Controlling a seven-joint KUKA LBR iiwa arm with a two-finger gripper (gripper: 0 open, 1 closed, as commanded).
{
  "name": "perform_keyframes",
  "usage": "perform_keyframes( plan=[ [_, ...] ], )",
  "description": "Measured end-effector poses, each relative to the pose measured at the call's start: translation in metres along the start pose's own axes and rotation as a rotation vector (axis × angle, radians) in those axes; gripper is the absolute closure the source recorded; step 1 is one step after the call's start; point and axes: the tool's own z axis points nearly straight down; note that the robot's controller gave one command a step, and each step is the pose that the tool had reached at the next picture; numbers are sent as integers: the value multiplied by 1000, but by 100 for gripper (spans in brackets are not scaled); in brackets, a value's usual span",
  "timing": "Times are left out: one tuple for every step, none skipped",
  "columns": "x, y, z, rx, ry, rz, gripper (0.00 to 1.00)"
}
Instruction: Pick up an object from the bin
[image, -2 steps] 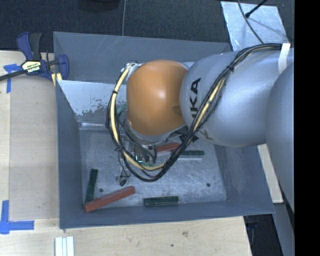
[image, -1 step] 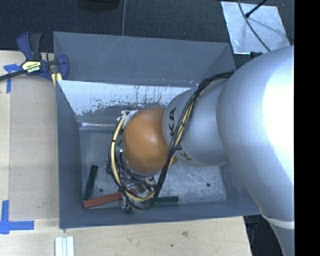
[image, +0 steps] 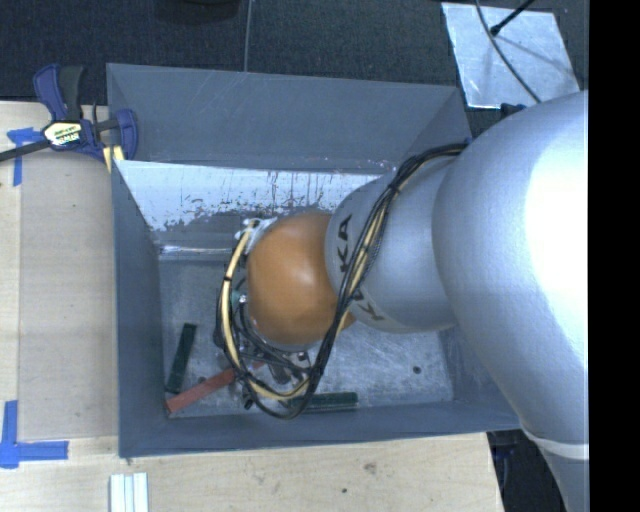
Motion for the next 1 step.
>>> perform_keyframes(
  plan=[
    [-40, 44, -141, -2, -6, -31, 100]
  ],
)
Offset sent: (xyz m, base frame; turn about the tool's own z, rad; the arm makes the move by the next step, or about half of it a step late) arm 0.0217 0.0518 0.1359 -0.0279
